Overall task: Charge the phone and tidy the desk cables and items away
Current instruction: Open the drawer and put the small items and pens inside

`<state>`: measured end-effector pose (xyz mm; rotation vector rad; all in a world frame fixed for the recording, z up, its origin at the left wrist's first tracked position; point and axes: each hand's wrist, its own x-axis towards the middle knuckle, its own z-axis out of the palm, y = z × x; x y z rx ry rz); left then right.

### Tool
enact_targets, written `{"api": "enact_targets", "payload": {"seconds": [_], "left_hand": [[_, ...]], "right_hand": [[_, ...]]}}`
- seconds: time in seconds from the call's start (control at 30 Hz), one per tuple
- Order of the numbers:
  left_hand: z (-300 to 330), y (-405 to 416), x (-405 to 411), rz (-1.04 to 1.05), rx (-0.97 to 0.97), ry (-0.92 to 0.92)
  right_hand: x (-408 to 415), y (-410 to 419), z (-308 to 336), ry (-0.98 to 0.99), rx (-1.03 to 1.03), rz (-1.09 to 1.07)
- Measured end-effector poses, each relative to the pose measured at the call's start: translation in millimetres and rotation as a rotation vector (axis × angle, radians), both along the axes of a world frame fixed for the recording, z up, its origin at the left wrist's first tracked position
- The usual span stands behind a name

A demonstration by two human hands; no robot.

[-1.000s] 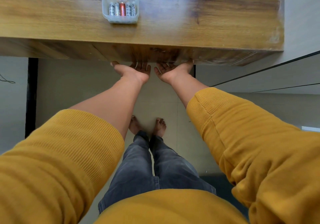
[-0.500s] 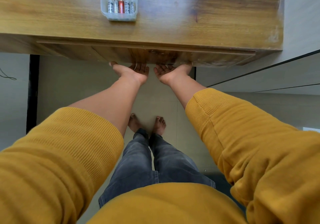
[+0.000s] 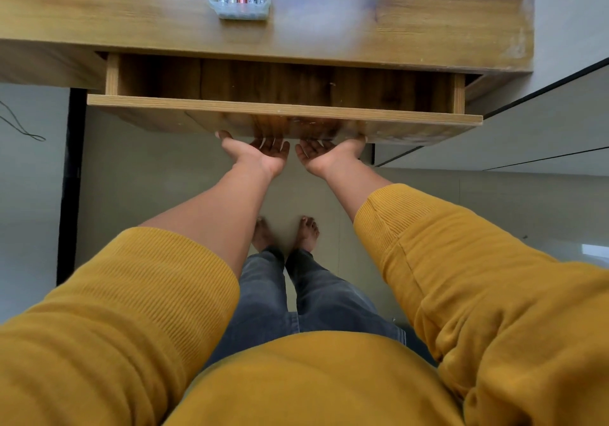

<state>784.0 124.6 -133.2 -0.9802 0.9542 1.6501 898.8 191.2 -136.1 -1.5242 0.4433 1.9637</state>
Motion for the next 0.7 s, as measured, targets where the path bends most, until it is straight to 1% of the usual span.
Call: {"api": "enact_targets", "payload": {"seconds": [0.37,0.7], "left_hand": [[1,-44,13,-0.074,0.054,0.026],[6,-85,26,-0.131,0.023,0.008]], "right_hand": [[10,-42,6,-0.012,0.046,-0.027],[26,-90,7,-0.007,0.073,-0.065]]}}
